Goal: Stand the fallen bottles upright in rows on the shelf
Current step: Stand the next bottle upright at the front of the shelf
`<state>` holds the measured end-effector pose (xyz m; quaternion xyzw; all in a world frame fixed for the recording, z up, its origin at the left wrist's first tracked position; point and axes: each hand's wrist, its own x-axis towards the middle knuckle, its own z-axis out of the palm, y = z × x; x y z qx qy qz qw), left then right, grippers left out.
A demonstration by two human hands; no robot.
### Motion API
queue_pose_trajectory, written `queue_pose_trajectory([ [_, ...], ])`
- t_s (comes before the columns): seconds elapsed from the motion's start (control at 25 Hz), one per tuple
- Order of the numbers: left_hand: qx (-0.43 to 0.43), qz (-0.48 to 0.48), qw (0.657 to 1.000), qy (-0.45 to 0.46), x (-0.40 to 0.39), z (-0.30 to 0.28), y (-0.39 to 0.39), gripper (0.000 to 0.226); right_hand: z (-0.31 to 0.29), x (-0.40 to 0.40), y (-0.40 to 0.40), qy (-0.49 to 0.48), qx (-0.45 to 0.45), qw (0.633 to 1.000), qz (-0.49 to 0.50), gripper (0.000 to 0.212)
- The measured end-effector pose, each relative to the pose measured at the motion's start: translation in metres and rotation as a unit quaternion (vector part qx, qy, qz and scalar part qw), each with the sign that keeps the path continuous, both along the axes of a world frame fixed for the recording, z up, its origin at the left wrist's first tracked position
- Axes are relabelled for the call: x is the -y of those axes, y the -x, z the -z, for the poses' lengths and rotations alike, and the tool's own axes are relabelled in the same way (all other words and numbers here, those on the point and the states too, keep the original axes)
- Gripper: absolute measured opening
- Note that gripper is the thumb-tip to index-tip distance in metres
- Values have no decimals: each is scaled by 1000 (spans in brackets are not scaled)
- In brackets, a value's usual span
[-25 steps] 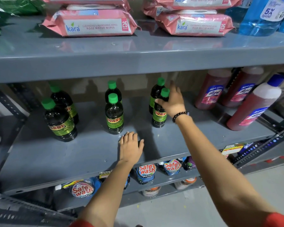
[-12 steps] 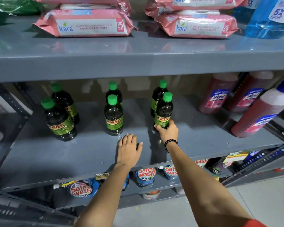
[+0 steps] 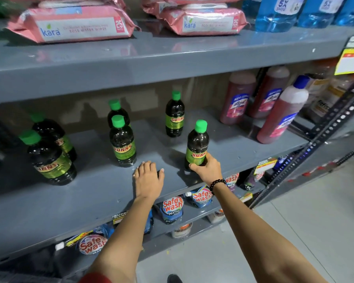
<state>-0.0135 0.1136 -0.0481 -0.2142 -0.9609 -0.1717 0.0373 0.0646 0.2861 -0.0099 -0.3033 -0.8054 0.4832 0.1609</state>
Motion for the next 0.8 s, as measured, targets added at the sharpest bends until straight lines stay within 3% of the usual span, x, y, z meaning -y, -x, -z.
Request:
queue_pose_trajectory([
  [0.28,6,-2,1000,-9,1,-1,1,40,-1,1,-10,4,10,1000,-10,42],
  [0.4,5,-1,1000,-27,10,-5,0,41,2,16,-16,12,-36,999,-9,52],
  [0.6,-21,16,999,-36,55,-6,-8,38,3,54,-21,-177,-77,966,169,40],
  [0.8,-34,-34,998,-35,119,-1,-10,36,-9,117,0,-155,-138,976,69,31],
])
